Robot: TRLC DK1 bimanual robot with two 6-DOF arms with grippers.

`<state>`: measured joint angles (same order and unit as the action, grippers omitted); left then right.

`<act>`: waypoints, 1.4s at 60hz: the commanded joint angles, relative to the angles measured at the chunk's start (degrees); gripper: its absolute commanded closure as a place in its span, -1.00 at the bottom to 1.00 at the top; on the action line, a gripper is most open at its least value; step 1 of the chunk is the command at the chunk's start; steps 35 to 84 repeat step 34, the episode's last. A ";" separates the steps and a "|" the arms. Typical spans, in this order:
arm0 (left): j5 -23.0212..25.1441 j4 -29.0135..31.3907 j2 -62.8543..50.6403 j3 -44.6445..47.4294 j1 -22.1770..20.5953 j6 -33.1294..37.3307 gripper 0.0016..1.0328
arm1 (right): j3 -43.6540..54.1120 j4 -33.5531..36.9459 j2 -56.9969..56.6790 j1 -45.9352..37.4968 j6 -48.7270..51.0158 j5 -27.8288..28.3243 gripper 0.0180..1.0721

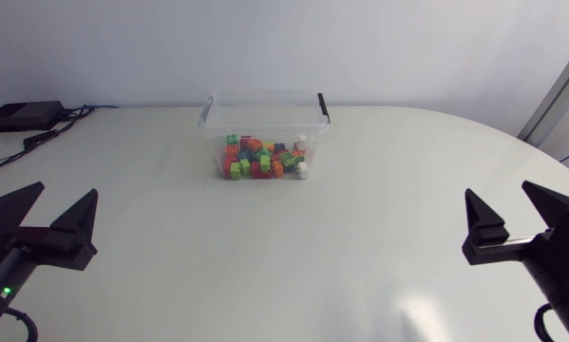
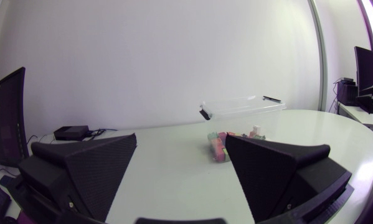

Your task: Place the duplo bricks in the container

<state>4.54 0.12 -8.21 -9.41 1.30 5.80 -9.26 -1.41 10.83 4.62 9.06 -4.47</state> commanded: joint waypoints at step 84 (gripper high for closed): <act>-4.54 -0.12 8.21 9.41 -1.30 -5.80 -0.93 | 9.26 1.41 -10.83 -4.62 -9.06 4.47 -0.91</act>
